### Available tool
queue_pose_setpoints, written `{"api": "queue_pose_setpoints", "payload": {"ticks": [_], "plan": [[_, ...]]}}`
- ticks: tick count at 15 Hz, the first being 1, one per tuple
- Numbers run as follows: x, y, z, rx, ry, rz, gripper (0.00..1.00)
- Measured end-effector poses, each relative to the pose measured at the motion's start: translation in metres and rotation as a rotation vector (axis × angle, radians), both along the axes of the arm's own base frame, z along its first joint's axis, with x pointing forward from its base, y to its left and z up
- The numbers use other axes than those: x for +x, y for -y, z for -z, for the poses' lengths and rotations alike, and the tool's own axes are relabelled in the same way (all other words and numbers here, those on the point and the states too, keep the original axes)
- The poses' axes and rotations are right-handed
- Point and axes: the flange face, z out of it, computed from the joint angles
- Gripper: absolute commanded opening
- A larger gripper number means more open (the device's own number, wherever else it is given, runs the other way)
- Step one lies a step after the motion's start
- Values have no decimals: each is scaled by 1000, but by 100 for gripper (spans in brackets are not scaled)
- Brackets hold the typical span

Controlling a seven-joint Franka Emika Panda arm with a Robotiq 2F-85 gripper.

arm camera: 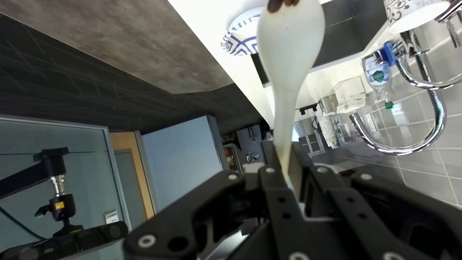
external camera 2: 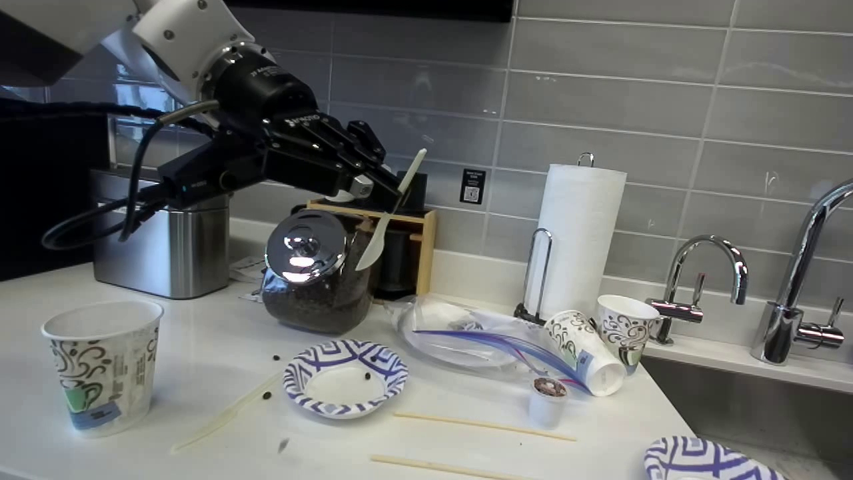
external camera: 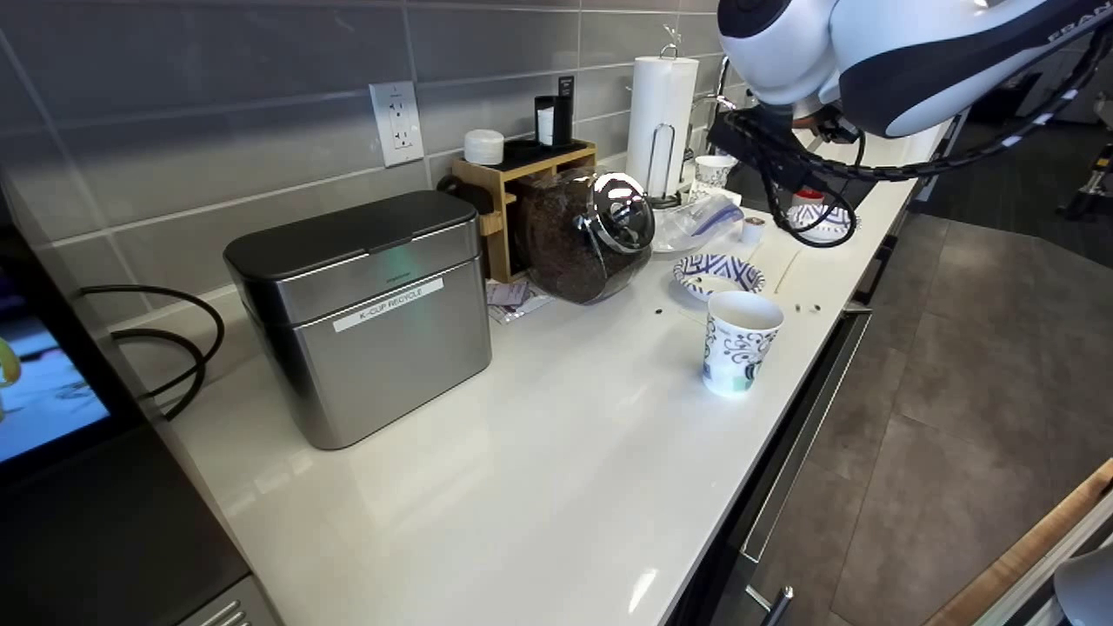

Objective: Scoop up the beans in the coffee cup with the spoon and put them onto the bowl

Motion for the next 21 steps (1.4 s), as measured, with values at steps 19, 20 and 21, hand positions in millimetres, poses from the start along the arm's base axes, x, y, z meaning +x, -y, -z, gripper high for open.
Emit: {"api": "queue_pose_setpoints", "payload": {"ticks": [19,20,21], "plan": [[8,-45,3,-329,114,-36,3],[7,-49,2,-355,128,-41,3],[6,-52,1,-377,139,-45,3]]}}
